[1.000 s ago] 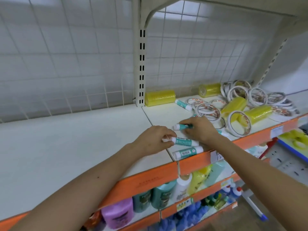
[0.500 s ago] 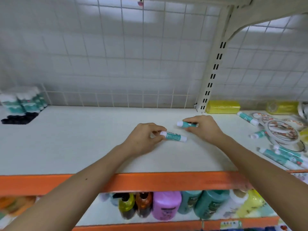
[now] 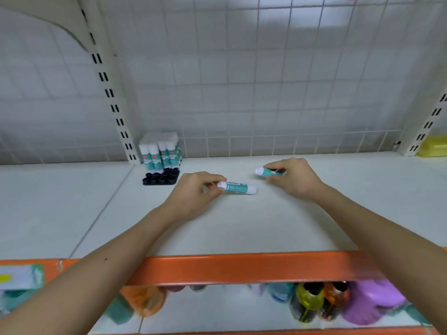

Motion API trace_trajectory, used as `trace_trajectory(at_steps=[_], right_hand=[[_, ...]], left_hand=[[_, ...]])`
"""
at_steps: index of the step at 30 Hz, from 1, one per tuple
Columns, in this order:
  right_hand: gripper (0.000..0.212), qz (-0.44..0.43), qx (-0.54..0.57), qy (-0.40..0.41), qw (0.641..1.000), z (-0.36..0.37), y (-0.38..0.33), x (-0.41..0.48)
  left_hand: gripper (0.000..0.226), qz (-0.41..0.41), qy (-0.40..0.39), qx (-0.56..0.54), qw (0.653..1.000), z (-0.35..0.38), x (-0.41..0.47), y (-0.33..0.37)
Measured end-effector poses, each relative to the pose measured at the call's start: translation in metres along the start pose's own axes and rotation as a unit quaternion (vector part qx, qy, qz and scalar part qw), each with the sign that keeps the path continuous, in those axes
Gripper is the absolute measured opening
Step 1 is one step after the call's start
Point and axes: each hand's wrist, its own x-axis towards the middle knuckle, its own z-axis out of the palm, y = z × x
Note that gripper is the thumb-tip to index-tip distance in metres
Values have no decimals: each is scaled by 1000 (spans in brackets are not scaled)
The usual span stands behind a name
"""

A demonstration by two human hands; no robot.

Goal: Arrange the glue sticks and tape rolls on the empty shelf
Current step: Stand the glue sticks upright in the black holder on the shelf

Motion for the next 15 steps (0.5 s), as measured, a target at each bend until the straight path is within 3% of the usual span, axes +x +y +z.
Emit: trace_trajectory(at_steps=[6,15], right_hand=[[19,-8,-4,-25,1000,47,-55,17],[22,-9,43,-38,998,80,-94,53]], left_hand=[[19,-3,-8,14,1000,-49,-18,-52],[22,-73,1,24,997,-70,-29,-87]])
